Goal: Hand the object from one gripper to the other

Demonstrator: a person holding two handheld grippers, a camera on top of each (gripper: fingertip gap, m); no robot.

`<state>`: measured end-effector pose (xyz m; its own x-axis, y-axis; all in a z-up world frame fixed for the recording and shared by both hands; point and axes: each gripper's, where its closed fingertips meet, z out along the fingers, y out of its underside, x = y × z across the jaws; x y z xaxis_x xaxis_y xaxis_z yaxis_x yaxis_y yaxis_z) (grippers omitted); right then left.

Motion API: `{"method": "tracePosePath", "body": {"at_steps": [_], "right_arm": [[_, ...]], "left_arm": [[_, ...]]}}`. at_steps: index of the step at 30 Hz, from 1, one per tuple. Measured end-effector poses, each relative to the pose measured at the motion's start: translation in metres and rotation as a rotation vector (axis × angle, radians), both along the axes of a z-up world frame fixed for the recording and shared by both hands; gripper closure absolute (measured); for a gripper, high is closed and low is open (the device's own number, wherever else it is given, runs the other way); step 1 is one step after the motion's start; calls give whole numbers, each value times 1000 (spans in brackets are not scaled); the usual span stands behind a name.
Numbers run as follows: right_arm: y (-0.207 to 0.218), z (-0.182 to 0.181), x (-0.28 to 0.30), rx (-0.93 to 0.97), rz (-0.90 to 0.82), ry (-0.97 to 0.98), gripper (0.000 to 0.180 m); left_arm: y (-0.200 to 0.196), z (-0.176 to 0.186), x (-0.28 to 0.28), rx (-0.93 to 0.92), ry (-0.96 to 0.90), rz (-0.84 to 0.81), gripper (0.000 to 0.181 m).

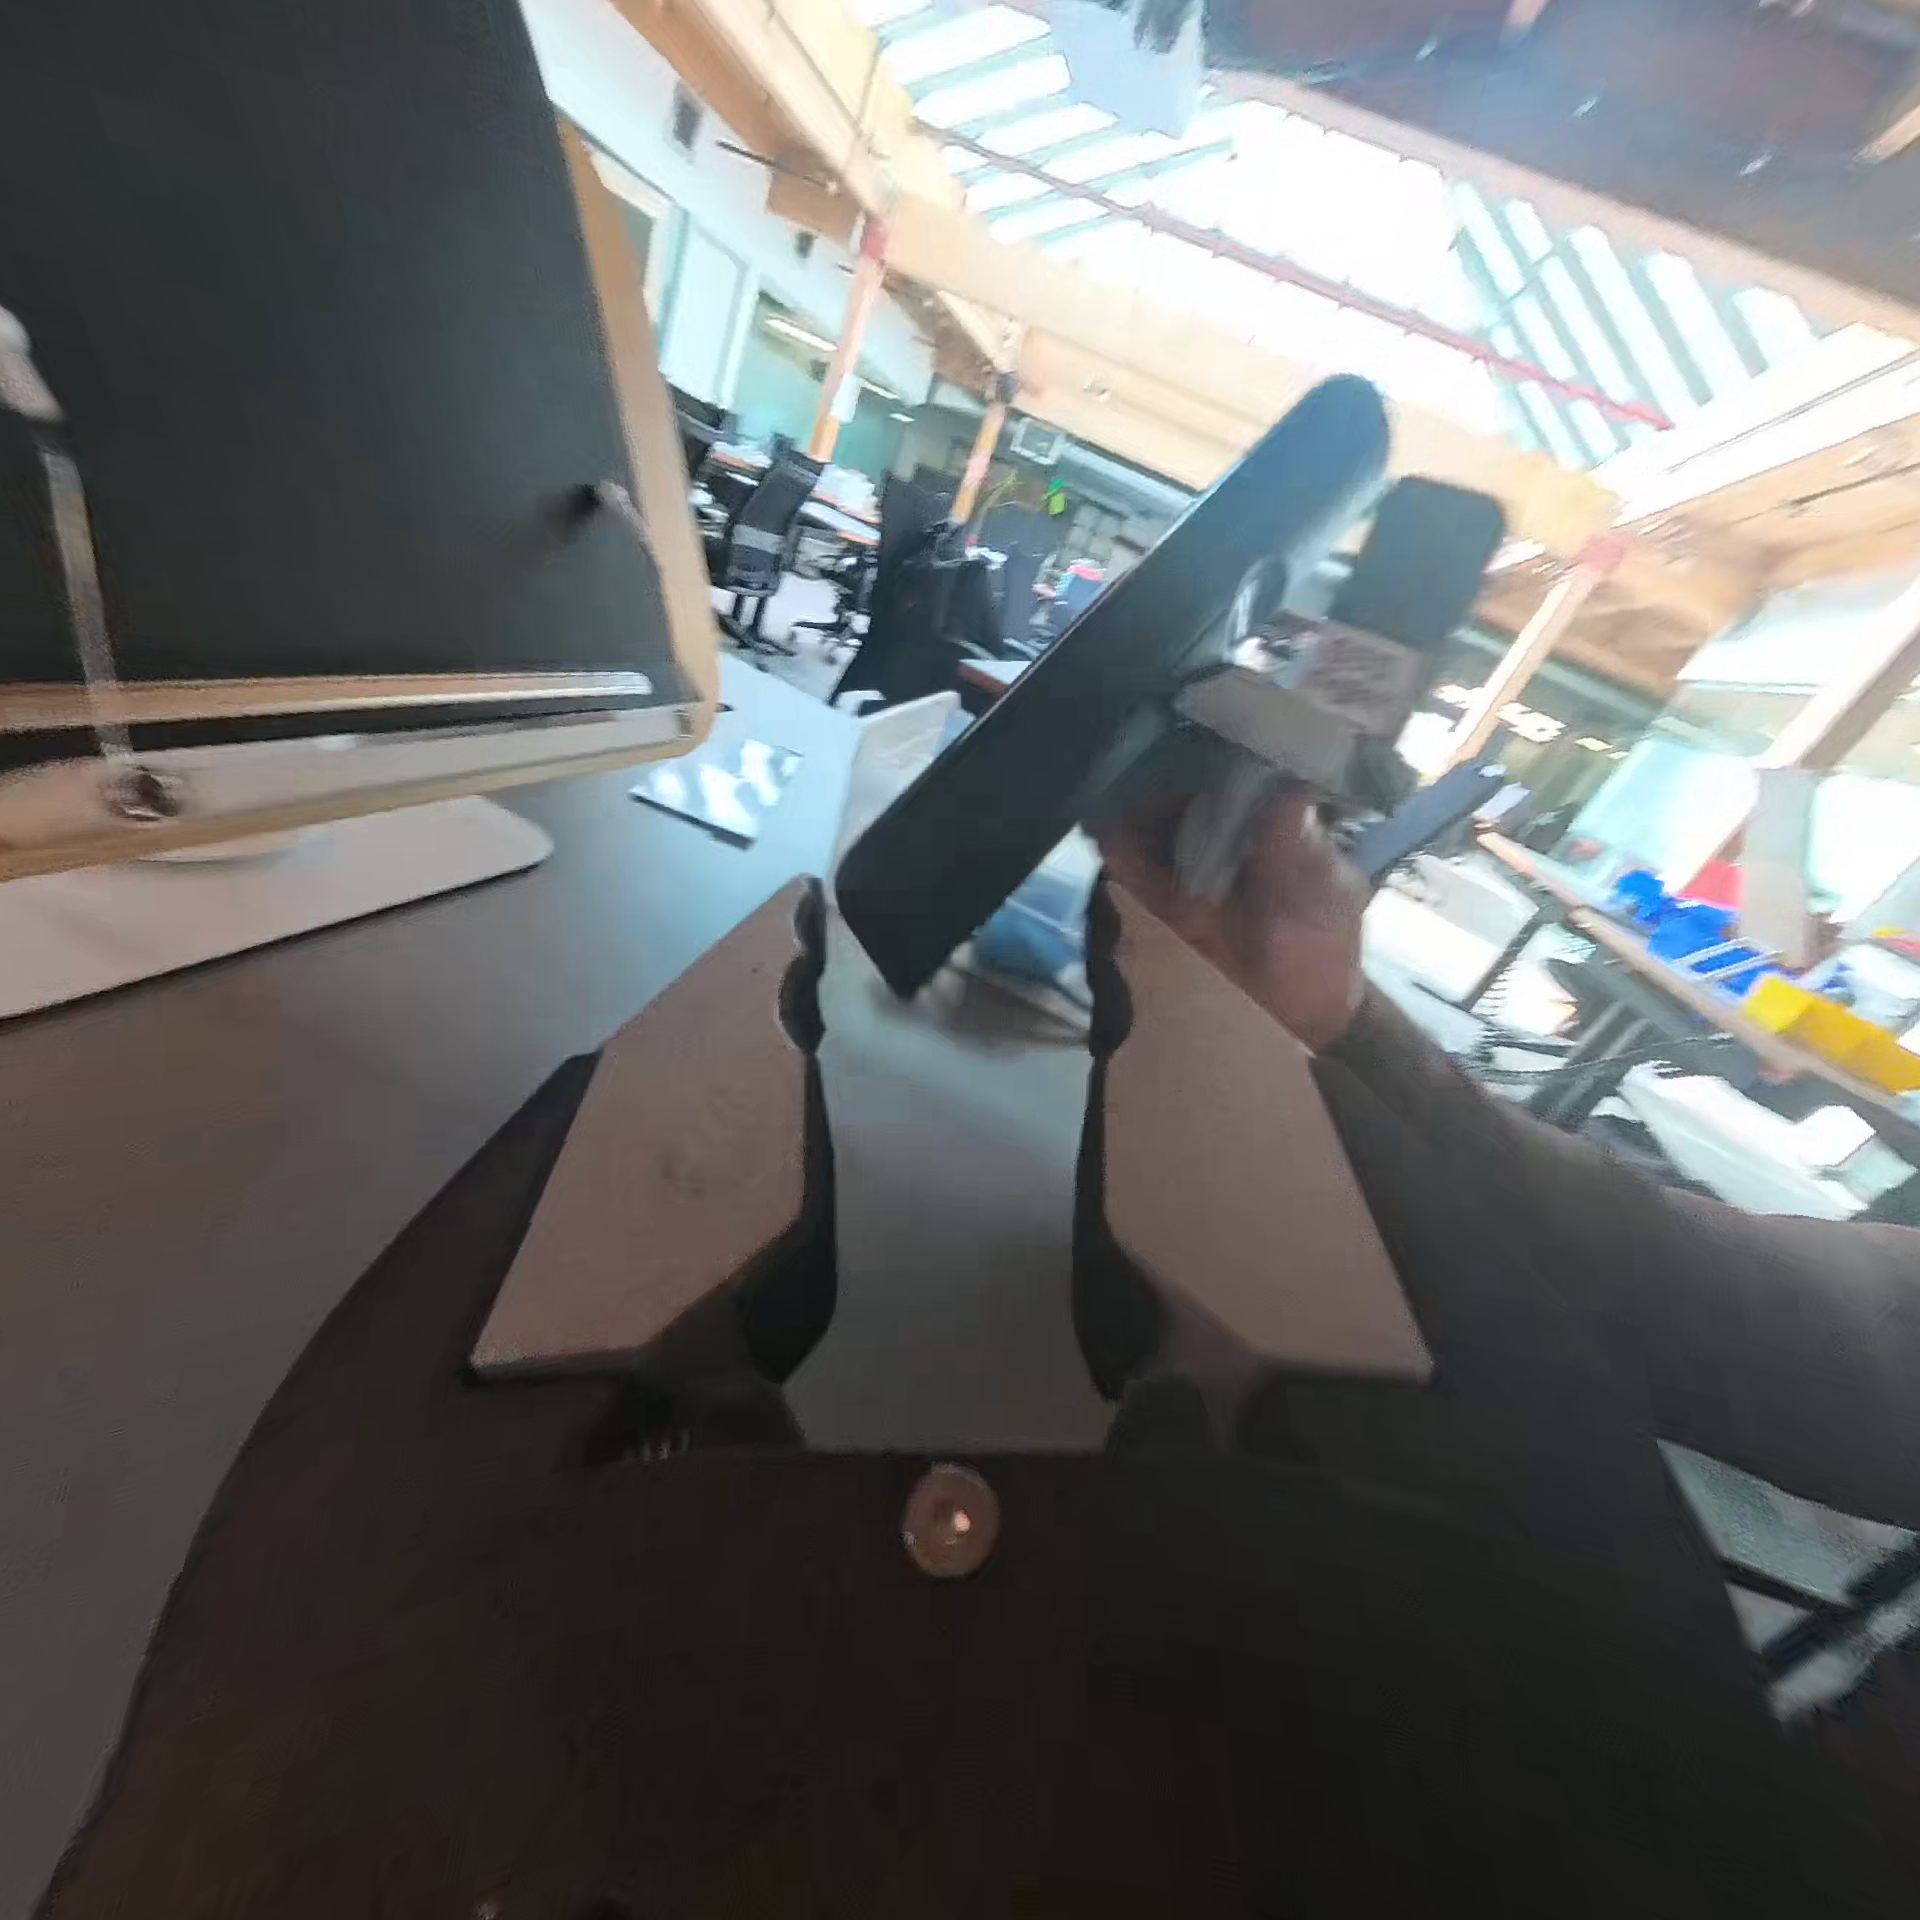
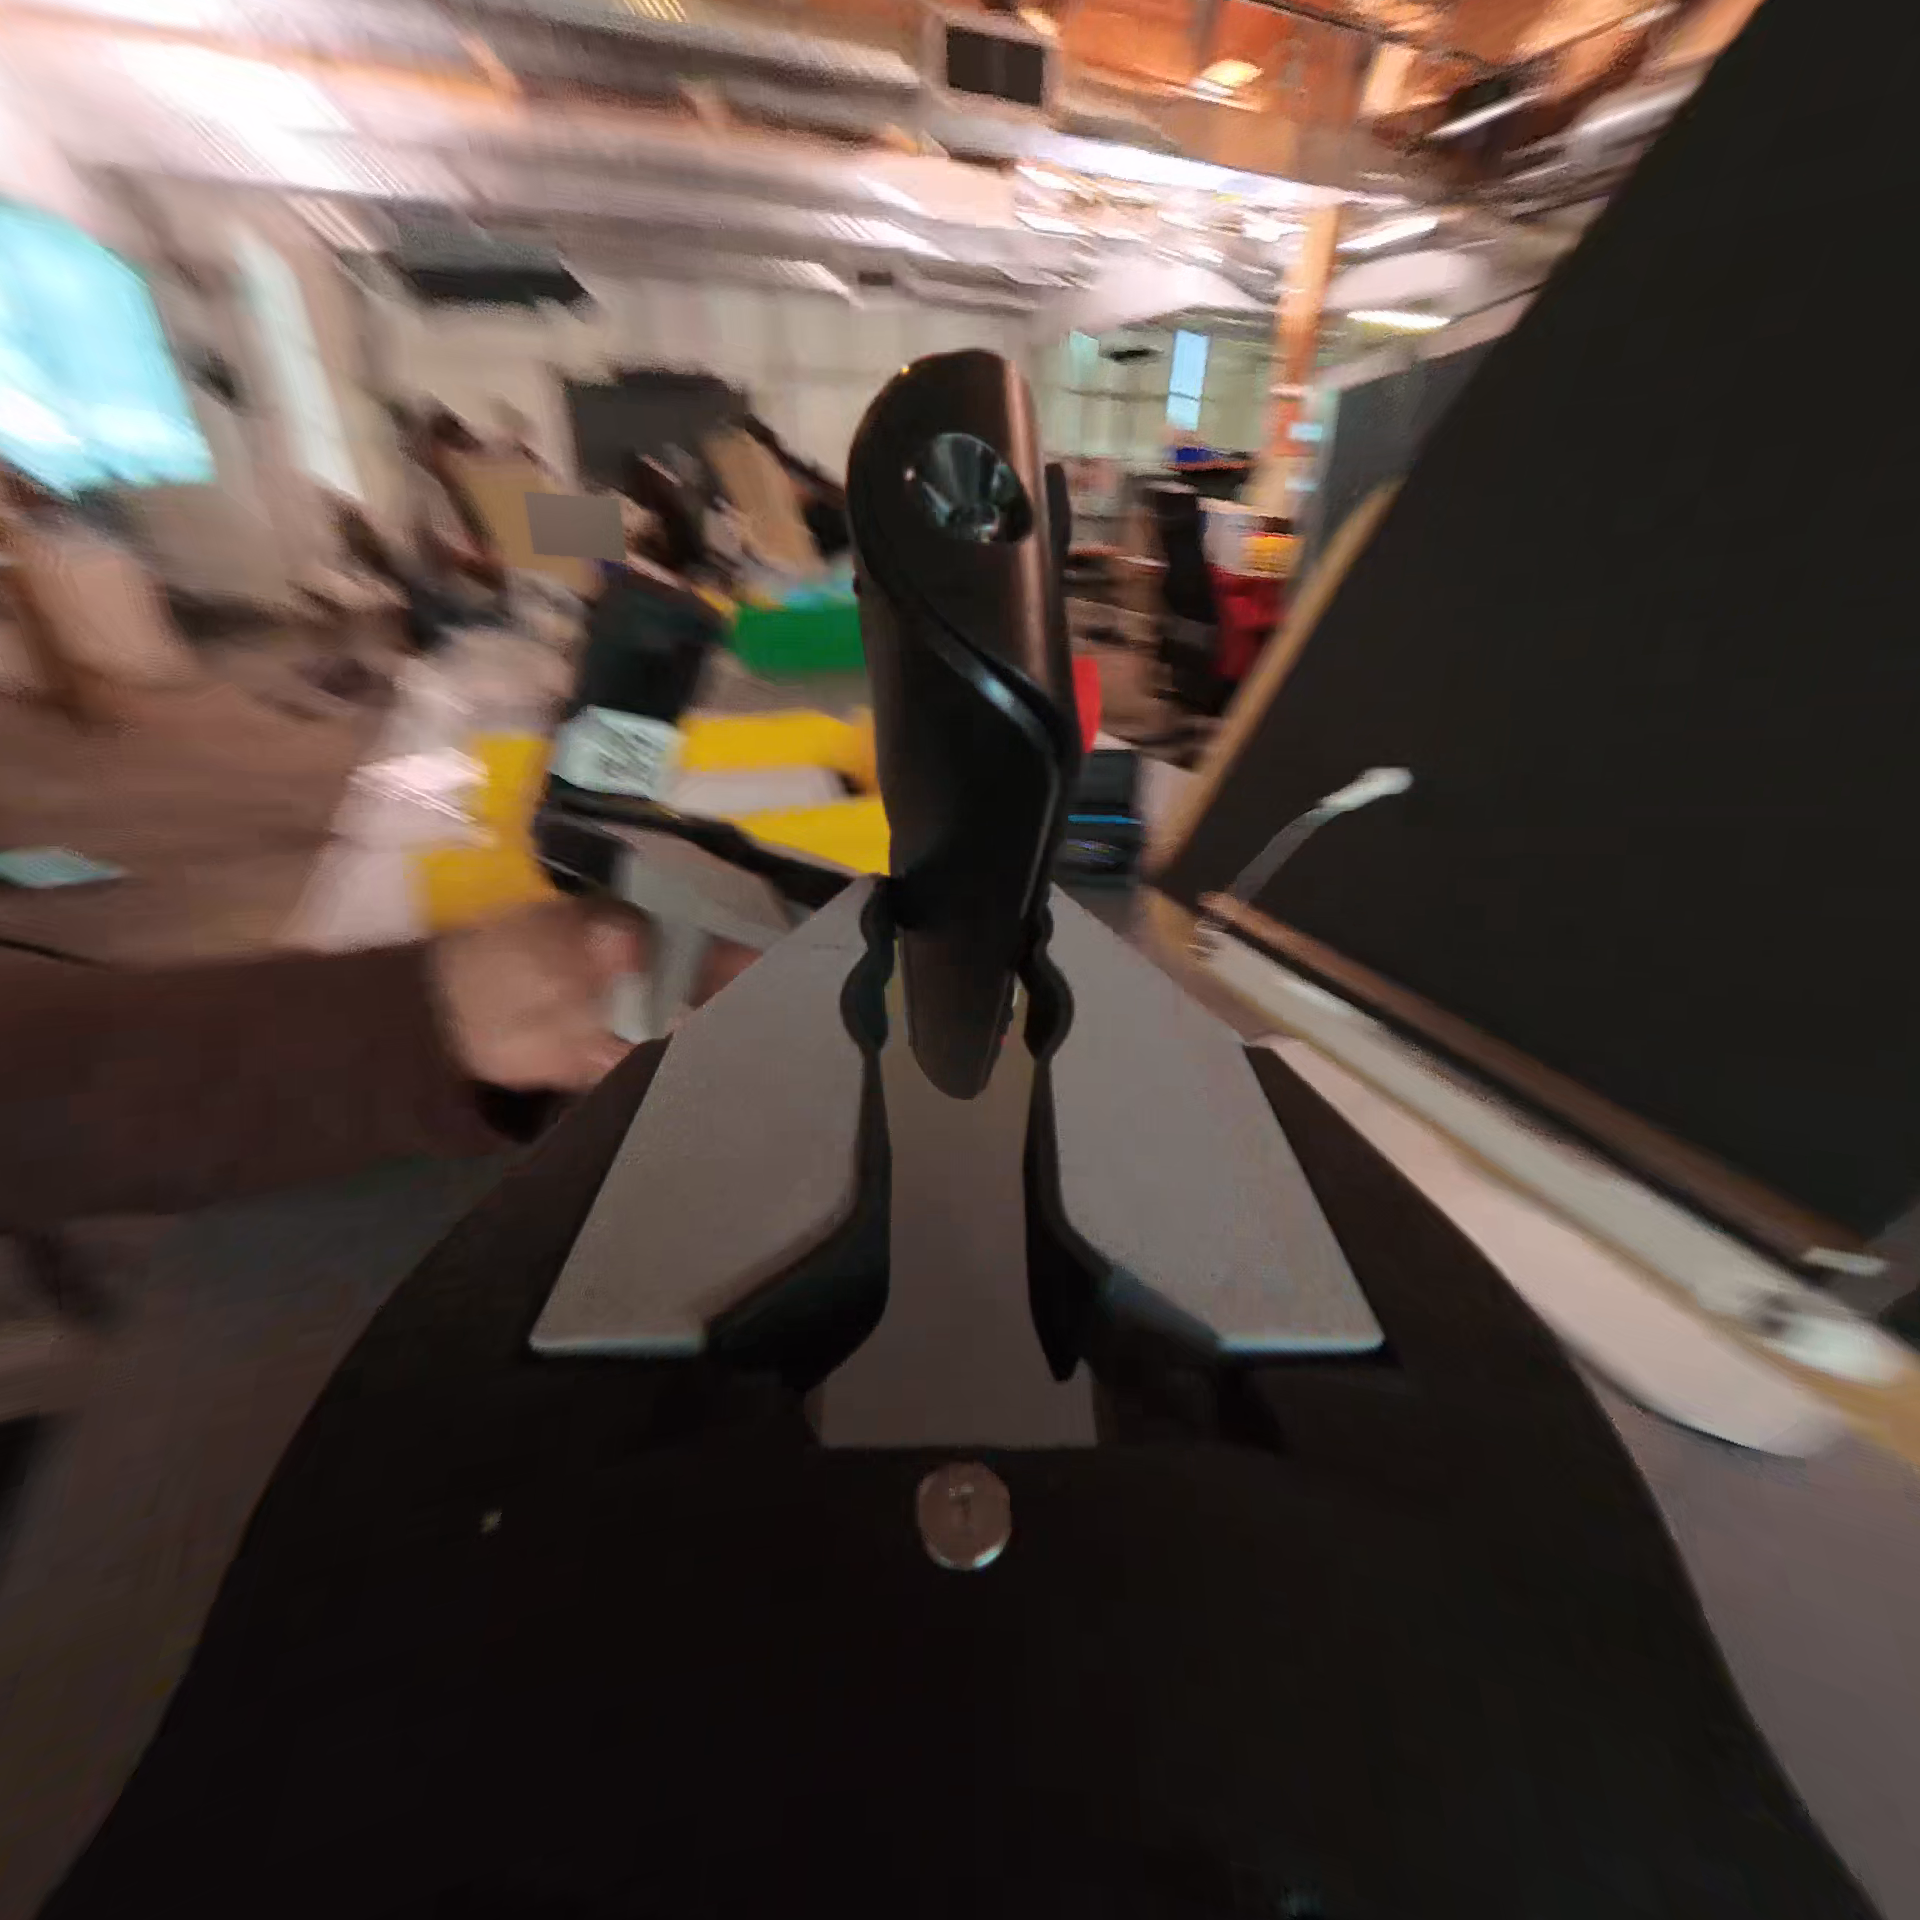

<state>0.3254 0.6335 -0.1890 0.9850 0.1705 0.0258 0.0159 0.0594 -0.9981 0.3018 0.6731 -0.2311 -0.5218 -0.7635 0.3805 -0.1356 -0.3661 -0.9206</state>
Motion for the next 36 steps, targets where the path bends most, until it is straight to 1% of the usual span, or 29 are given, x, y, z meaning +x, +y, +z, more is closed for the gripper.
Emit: {"method": "tracePosePath", "body": {"at_steps": [2,3,5,6,8,10,12,14,15,17,19,20,21,22,23,25,27,29,30,32,34,36], "right_arm": [[-3,-7,22,-63,-259,-298,160],[-5,-10,30,-97,-378,-480,160],[-7,-14,38,-140,-560,-847,160],[-6,-15,38,-144,-619,-1012,160],[1,-22,33,-160,-661,-1289,160],[10,-30,25,-165,-669,-1464,160],[19,-34,16,-154,-677,-1571,160],[29,-35,3,-129,-692,-1649,159],[34,-40,-4,-127,-673,-1682,159],[42,-54,-14,-151,-639,-1704,159],[46,-63,-12,-163,-618,-1686,158],[47,-68,-14,-151,-568,-1648,152],[46,-72,-18,-132,-511,-1599,146],[43,-73,-20,-113,-476,-1560,144],[40,-71,-20,-88,-464,-1527,149],[33,-72,-16,-93,-428,-1463,157],[29,-76,-6,-158,-417,-1353,149],[26,-74,3,-203,-437,-1280,139],[25,-73,2,-210,-430,-1252,133],[25,-71,2,-214,-440,-1226,132],[26,-69,0,-206,-467,-1255,127],[29,-68,-2,-198,-499,-1310,122]], "left_arm": [[10,-1,-3,17,4,36,127],[9,0,-6,-7,13,10,124],[-1,3,-13,-127,63,-113,105],[-7,5,-17,-210,90,-202,102],[-14,11,-25,-373,123,-352,107],[-15,9,-26,-484,160,-430,115],[-23,2,-29,-496,196,-493,122],[-37,-7,-31,-434,236,-527,127],[-43,-11,-32,-395,245,-535,130],[-51,-20,-33,-307,256,-530,143],[-48,-36,-29,-167,286,-463,144],[-43,-44,-25,-73,289,-411,144],[-34,-51,-19,32,282,-328,147],[-22,-57,-14,158,273,-230,154],[-10,-59,-10,290,251,-142,158],[11,-58,-6,573,190,40,160],[31,-54,-3,854,136,211,160],[44,-51,-2,1071,104,338,160],[48,-51,-1,1137,101,375,160],[54,-58,0,1239,128,405,160],[61,-67,1,1400,154,429,160],[58,-71,2,1541,137,420,160]]}}
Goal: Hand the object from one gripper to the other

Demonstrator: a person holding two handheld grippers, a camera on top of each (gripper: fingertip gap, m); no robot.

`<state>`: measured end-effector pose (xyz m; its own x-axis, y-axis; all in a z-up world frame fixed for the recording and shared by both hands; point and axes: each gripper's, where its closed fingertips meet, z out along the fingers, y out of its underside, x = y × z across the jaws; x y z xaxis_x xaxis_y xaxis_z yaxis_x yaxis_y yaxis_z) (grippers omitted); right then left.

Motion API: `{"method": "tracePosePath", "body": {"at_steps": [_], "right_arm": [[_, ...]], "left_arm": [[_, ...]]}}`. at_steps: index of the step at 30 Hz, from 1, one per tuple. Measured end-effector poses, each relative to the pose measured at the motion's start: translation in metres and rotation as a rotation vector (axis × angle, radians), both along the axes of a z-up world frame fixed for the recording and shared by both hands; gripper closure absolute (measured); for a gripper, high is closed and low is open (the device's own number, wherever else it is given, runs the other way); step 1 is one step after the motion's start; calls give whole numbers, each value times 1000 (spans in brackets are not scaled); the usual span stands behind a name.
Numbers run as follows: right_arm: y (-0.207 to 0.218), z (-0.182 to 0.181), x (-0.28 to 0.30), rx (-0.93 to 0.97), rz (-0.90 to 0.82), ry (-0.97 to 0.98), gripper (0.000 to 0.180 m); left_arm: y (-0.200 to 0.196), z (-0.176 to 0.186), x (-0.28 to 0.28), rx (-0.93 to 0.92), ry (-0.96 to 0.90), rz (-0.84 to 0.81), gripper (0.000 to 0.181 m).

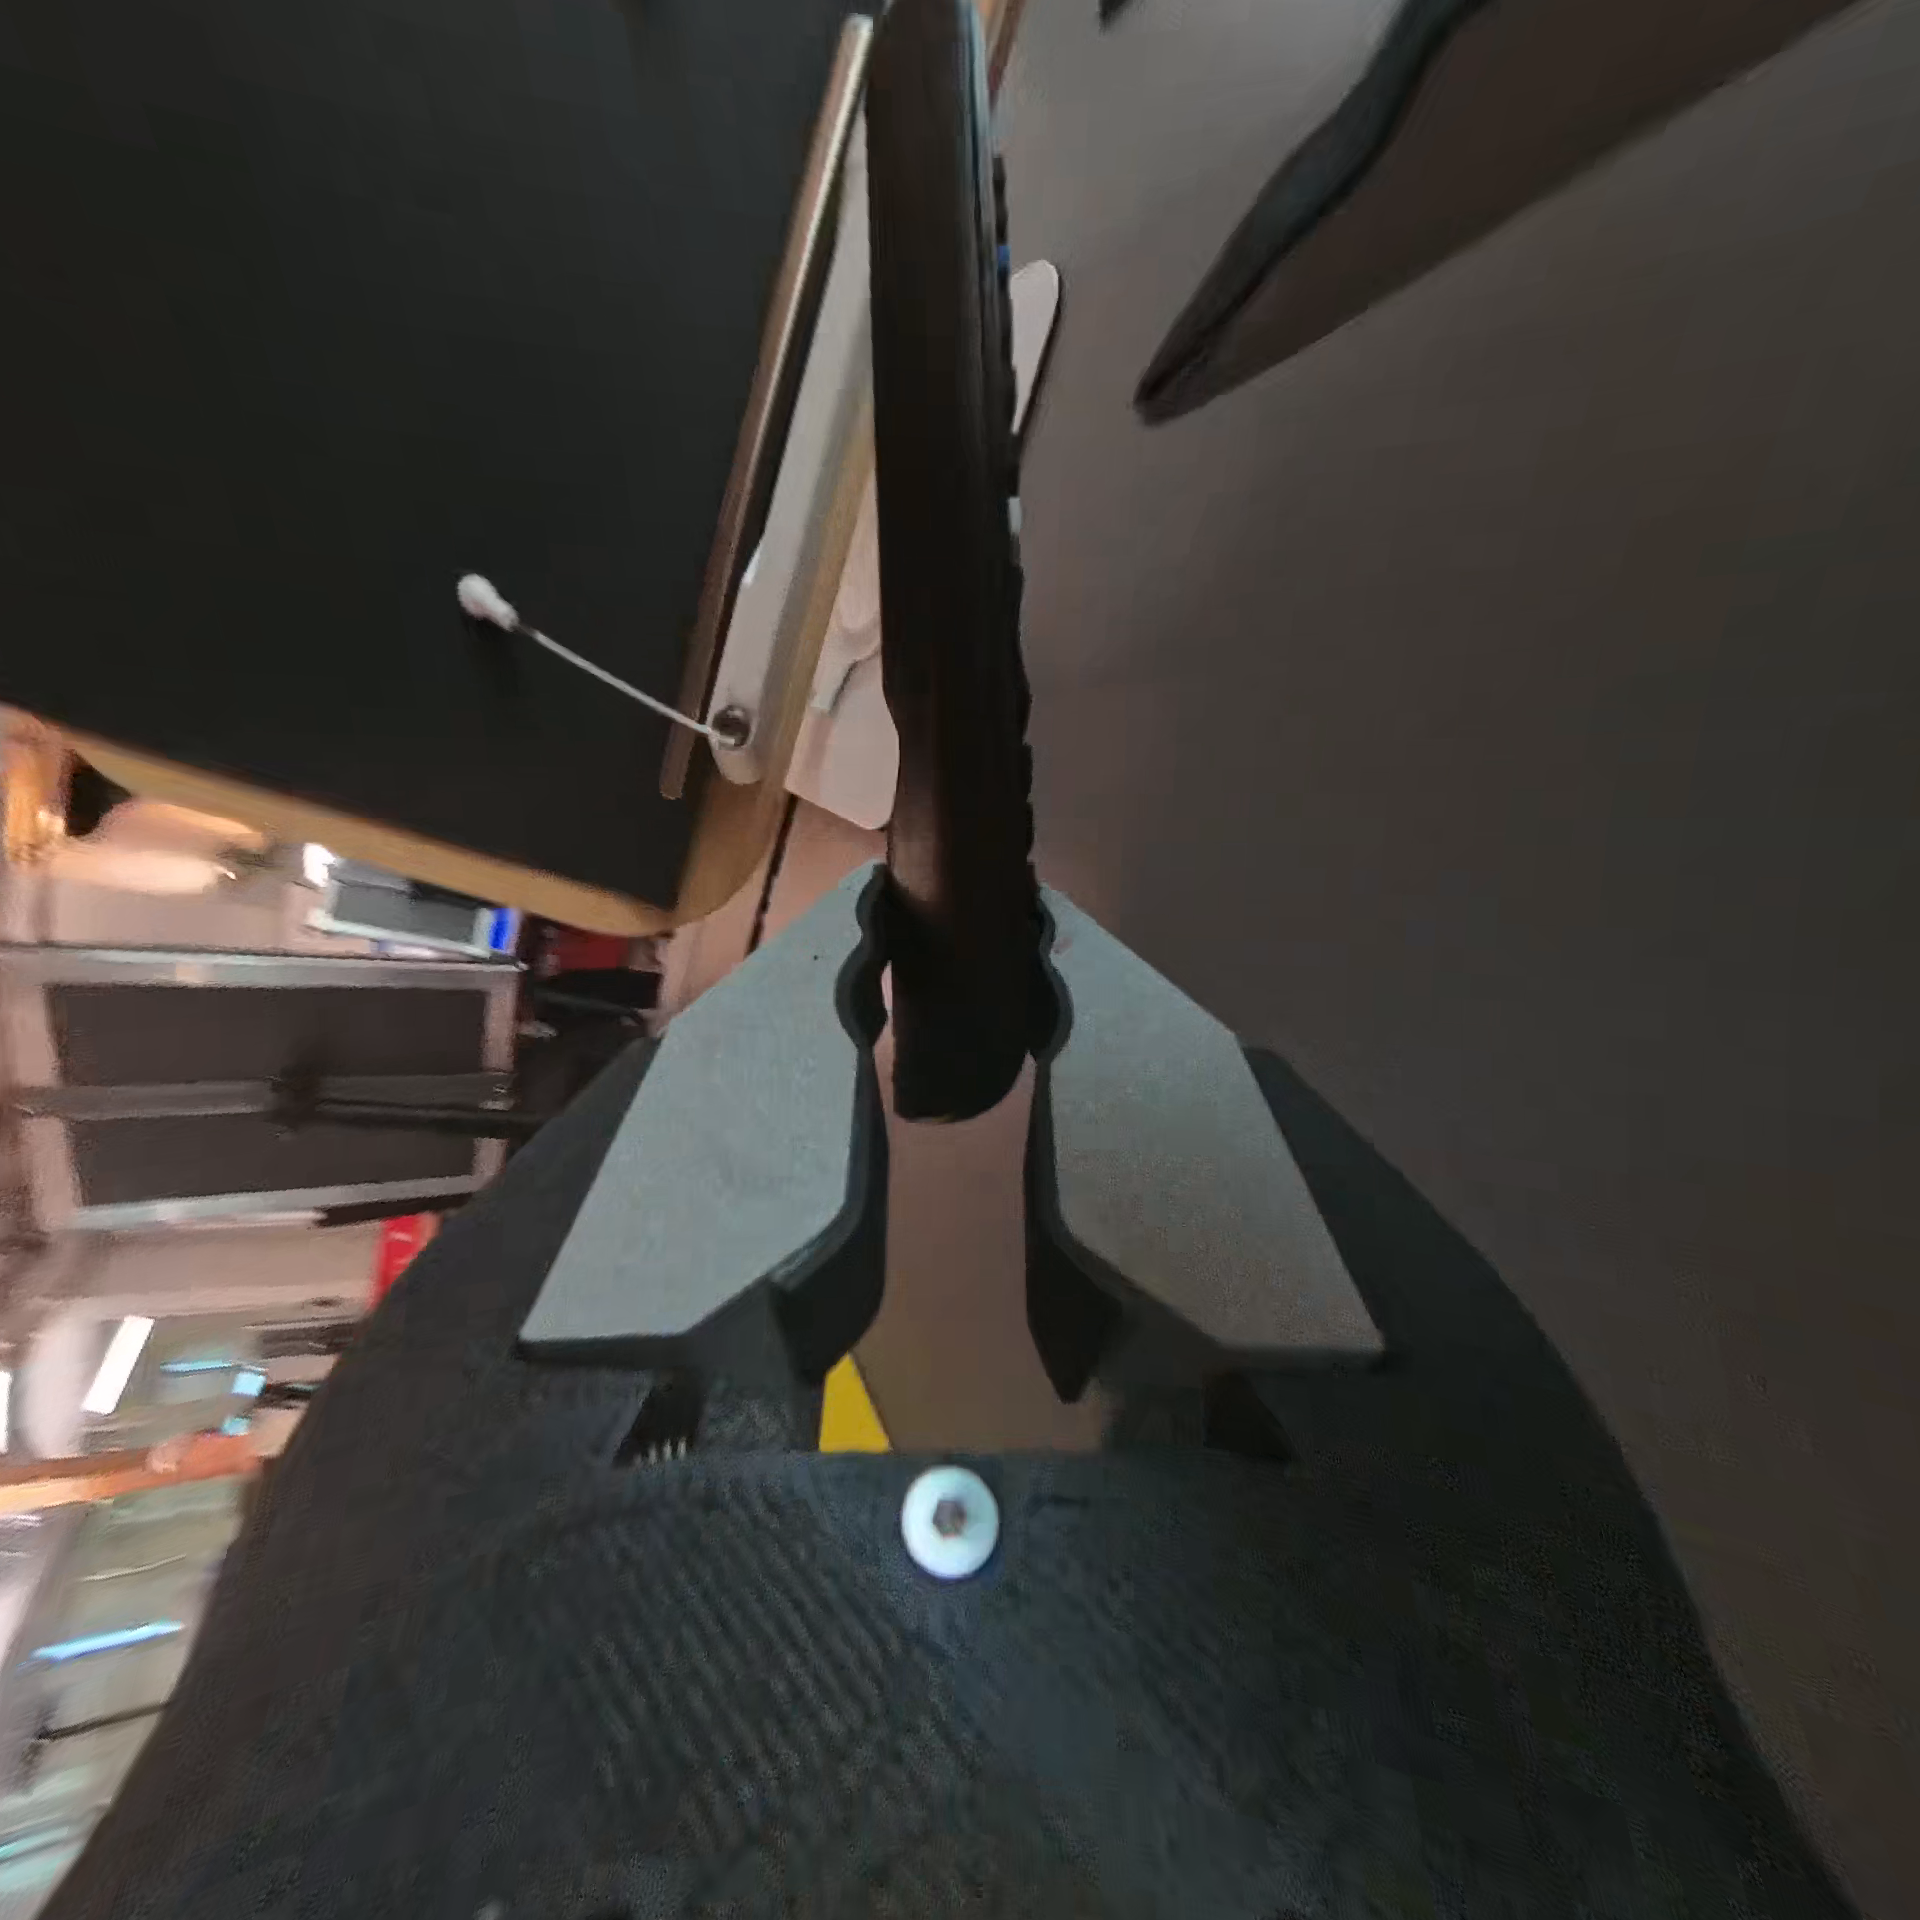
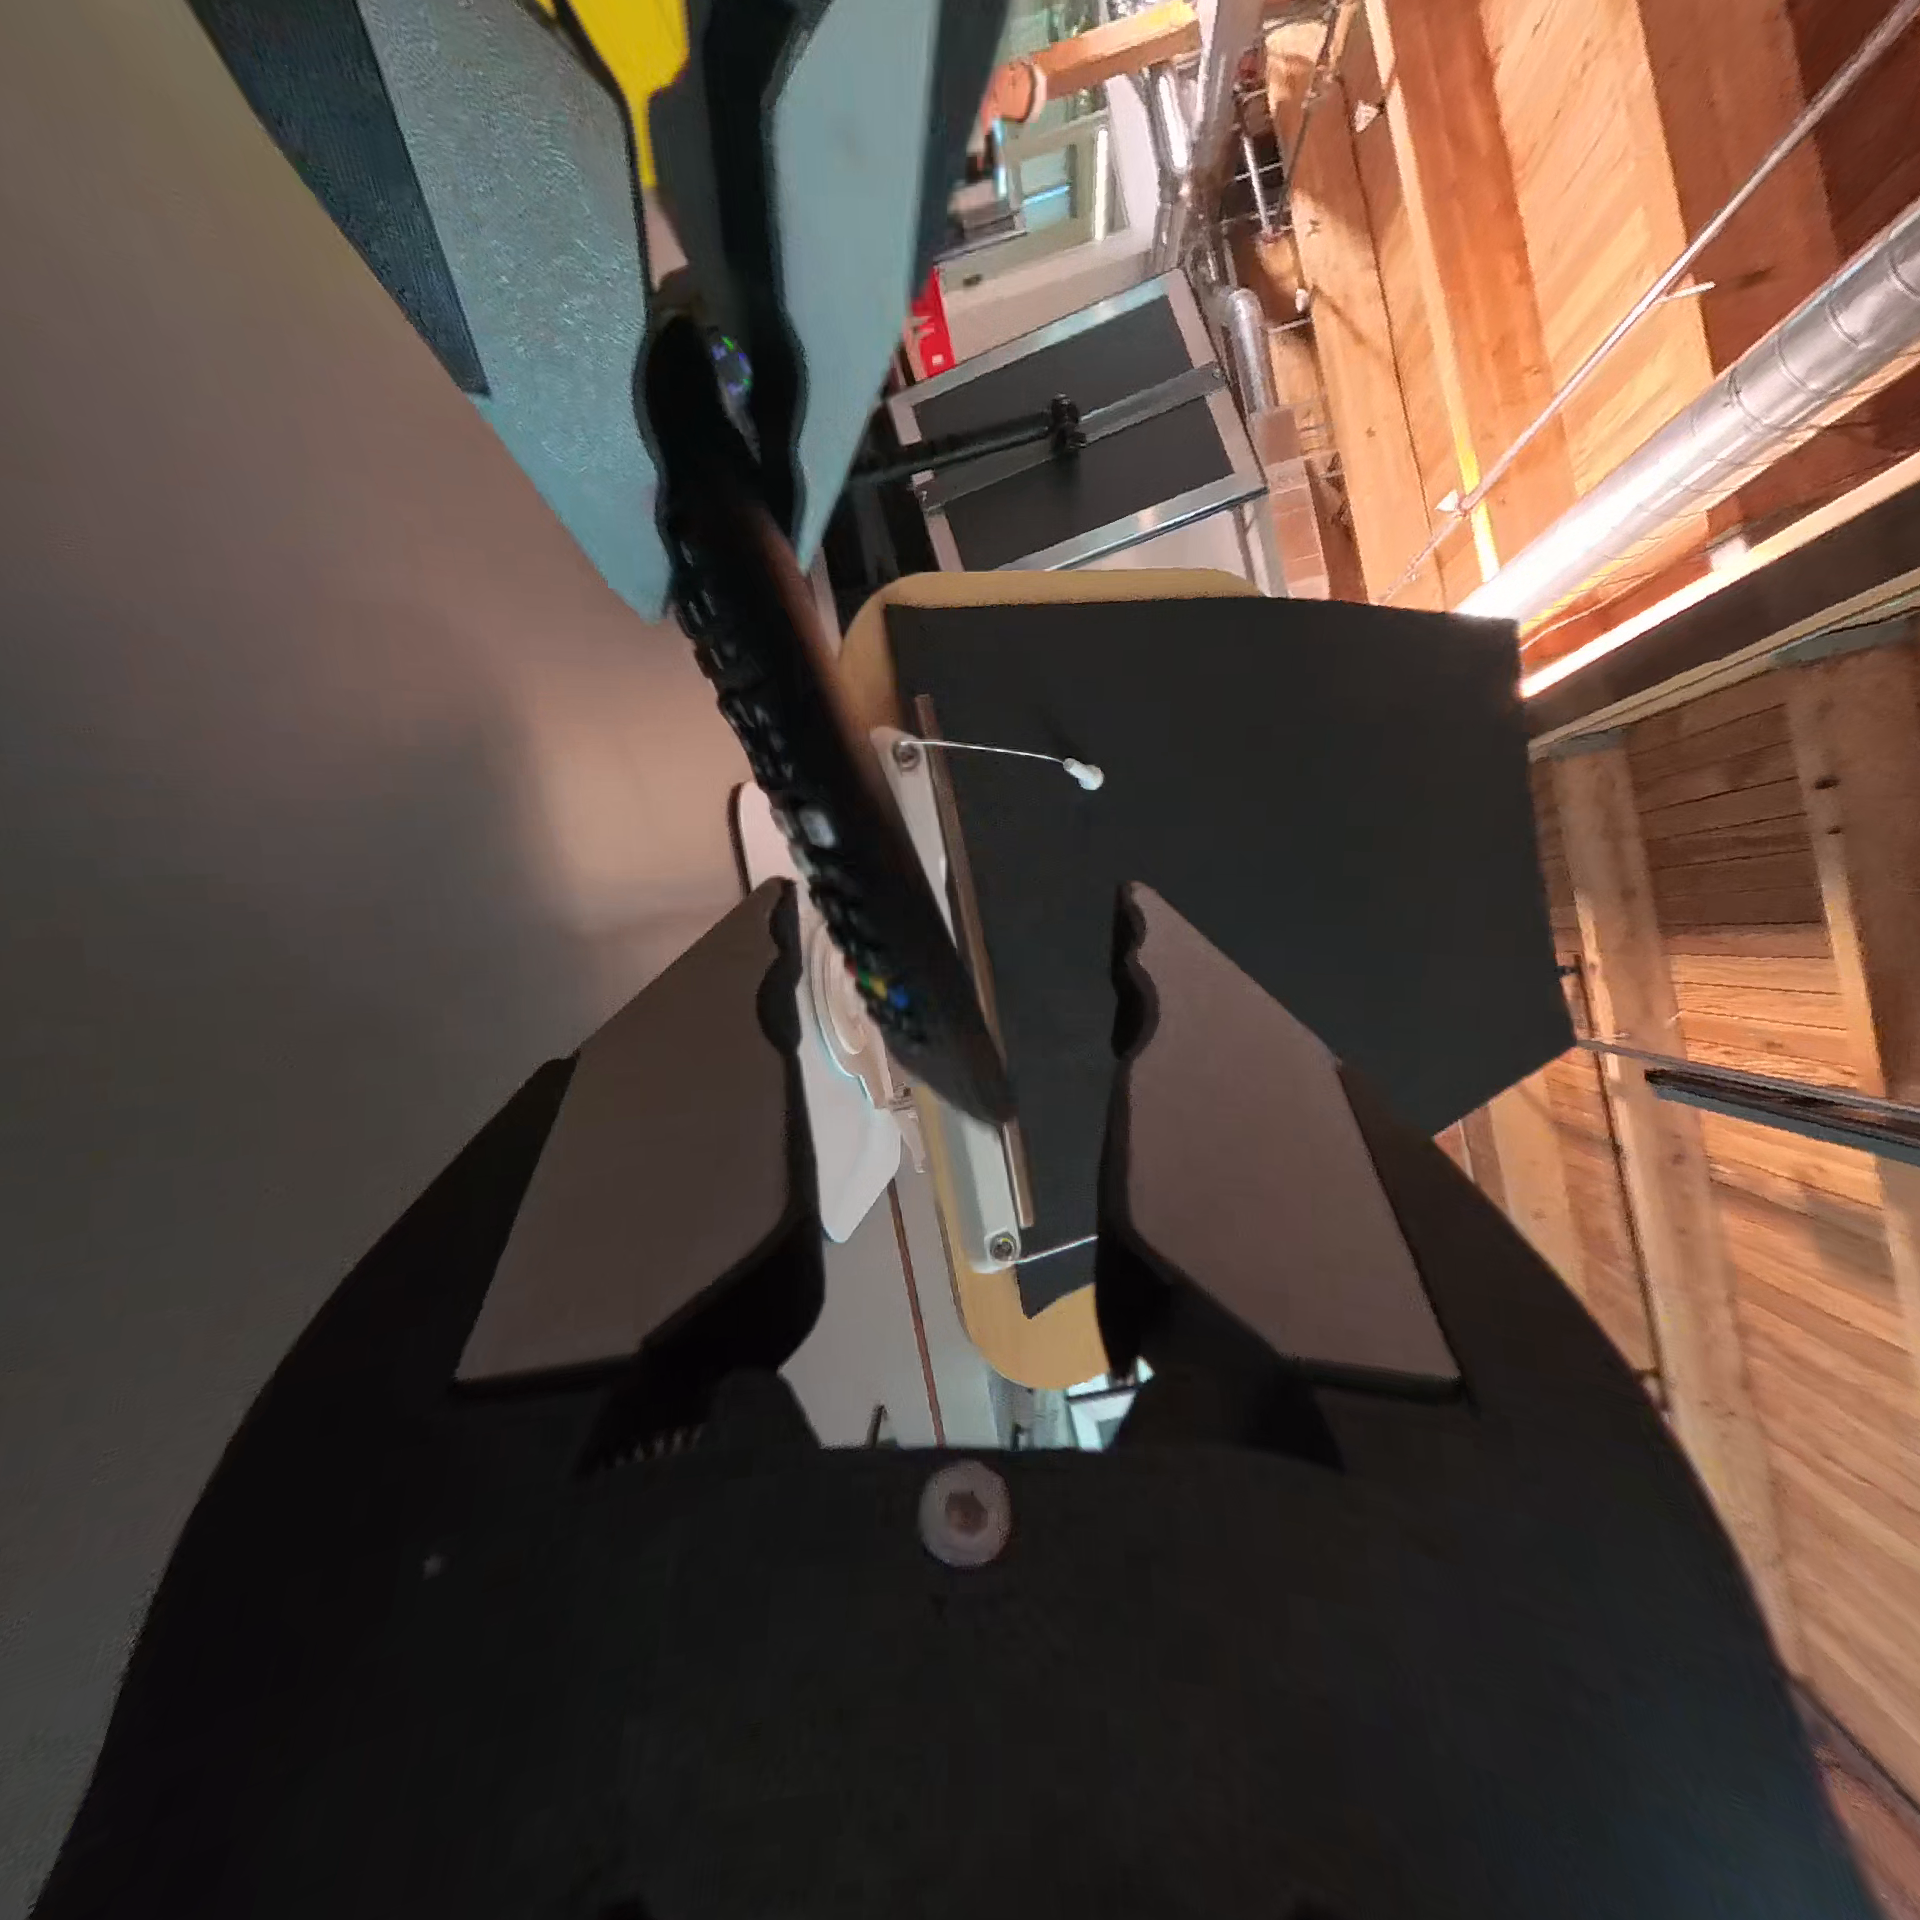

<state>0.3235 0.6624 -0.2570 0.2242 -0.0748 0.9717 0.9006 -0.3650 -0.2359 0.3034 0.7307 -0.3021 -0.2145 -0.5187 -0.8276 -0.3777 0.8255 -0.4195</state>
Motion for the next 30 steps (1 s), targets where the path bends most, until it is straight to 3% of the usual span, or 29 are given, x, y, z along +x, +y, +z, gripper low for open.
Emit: {"method": "tracePosePath", "body": {"at_steps": [4,6,7,12,15,19,25,30], "right_arm": [[7,-28,6,-113,-52,-46,116],[4,-16,9,-63,-63,-96,152],[4,-15,11,-69,-58,-68,153],[-1,-31,34,-174,-125,448,157],[-6,-24,26,-163,2,971,158],[-21,-14,5,-239,179,1548,159],[-38,-24,-31,-506,310,1964,158],[-46,-42,-62,-731,309,2019,157]], "left_arm": [[-32,17,-1,144,-95,-139,159],[-45,20,-4,235,-124,-217,160],[-47,22,-4,250,-148,-219,160],[-28,50,1,225,-343,-95,151],[-28,62,-6,261,-420,-123,151],[-34,58,-2,337,-422,-127,135],[-70,51,2,520,-463,-237,133],[-95,50,-3,624,-535,-339,138]]}}
